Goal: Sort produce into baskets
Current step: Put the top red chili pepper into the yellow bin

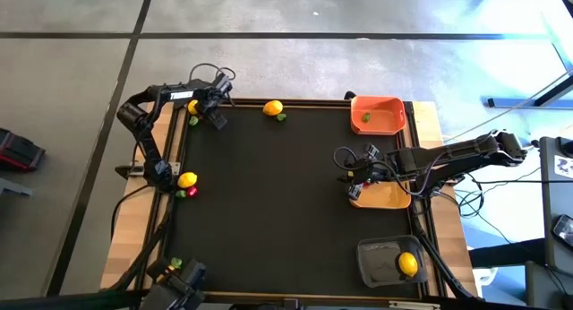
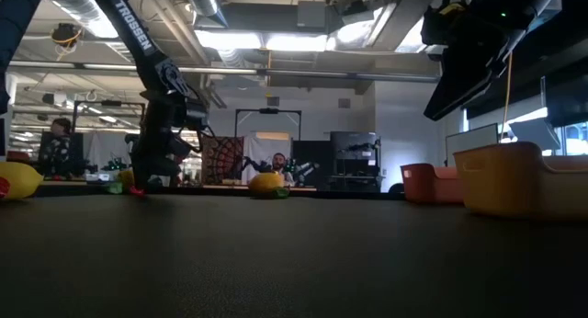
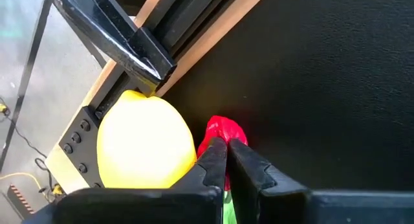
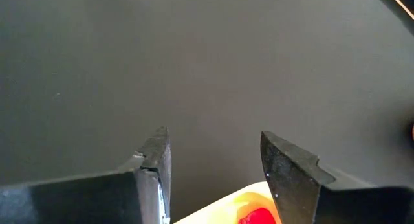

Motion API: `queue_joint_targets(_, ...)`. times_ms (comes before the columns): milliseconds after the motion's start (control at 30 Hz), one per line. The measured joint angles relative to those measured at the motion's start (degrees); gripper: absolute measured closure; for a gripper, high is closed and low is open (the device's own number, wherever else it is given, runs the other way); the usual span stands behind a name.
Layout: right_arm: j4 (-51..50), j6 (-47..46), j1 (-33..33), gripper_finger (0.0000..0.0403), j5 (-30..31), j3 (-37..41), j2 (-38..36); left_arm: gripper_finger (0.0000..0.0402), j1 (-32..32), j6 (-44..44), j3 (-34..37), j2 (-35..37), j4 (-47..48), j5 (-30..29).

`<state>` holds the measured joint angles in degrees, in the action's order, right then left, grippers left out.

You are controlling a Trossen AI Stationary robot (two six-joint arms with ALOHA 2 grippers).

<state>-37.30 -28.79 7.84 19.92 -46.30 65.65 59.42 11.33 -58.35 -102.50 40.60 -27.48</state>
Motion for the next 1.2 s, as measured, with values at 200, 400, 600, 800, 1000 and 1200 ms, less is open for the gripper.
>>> queue_joint_targets(200, -0.04, 0.61, 0.00, 0.0230, 0.00, 0.00, 0.00, 0.0395, -1.21, 0.69, -0.11, 0.07, 0.22, 0.01)
queue_joint_targets(400, -0.12, 0.62, 0.00, 0.0230, 0.00, 0.00, 0.00, 0.0398, -4.21, 0.88, -2.73, 0.07, 1.20, 0.61)
queue_joint_targets(600, -0.26, 0.63, 0.02, 0.0230, -0.81, 0.00, -0.09, 0.0398, -9.05, 1.05, -6.92, 0.07, 2.61, 0.52)
queue_joint_targets(800, -0.39, 0.65, 0.00, 0.0230, -1.51, -0.02, -0.80, 0.0398, -15.14, 1.07, -10.88, 0.07, 2.92, 2.22)
queue_joint_targets(1000, -0.82, 0.67, 0.00, 0.0230, -1.51, -0.04, -1.72, 0.0400, -21.46, 1.65, -13.00, 0.11, 2.16, 7.53)
queue_joint_targets(1200, -0.21, 0.65, 0.00, 0.0230, -1.53, -0.09, -2.90, 0.0397, -28.05, 1.42, -13.05, 0.11, -0.75, 9.68)
